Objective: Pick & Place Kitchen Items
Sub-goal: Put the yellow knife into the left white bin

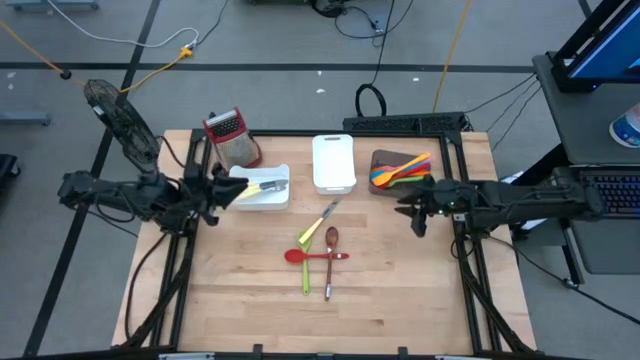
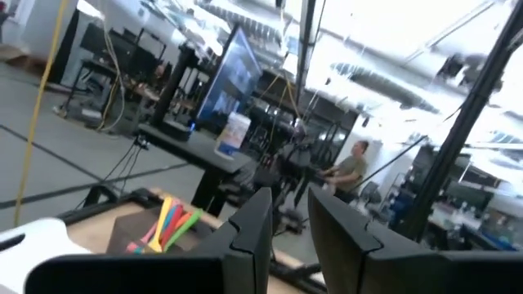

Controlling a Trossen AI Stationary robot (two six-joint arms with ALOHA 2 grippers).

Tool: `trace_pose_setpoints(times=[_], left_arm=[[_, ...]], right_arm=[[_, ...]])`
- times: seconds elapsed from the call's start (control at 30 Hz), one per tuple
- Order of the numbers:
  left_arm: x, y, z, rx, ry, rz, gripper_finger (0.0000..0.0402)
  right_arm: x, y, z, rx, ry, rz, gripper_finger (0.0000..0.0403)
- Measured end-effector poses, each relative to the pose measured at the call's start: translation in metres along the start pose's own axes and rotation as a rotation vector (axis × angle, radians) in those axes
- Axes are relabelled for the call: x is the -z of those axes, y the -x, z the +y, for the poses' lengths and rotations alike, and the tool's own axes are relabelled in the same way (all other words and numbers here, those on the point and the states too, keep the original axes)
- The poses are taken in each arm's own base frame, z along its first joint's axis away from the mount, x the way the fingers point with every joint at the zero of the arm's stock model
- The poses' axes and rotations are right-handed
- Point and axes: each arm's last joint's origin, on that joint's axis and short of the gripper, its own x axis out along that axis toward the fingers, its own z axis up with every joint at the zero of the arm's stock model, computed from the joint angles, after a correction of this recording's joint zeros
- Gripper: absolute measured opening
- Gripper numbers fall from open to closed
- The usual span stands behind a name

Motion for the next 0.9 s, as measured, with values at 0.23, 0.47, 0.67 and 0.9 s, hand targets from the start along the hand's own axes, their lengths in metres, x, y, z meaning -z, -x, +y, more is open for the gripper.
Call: trace_pose_setpoints(times=[0.23, 0.47, 0.67, 0.9], left_arm=[[0.009, -0.029, -0.008, -0.038, 0.005, 0.095, 0.0086], [0.019, -0.068, -0.020, -0.120, 0.016, 0.286, 0.0086], [0.021, -0.101, -0.032, -0.217, 0.010, 0.468, 0.0086], [0.022, -0.139, -0.047, -0.269, -0.039, 0.620, 0.0086]], right_arm=[[-0.002, 0.017, -0.001, -0.046, -0.010, -0.085, 0.0114], [-0.002, 0.033, -0.004, -0.076, -0.020, -0.168, 0.0114], [0.003, 0.043, -0.007, -0.082, -0.023, -0.184, 0.0114], [0.008, 0.055, -0.011, -0.097, -0.036, -0.215, 0.0114]])
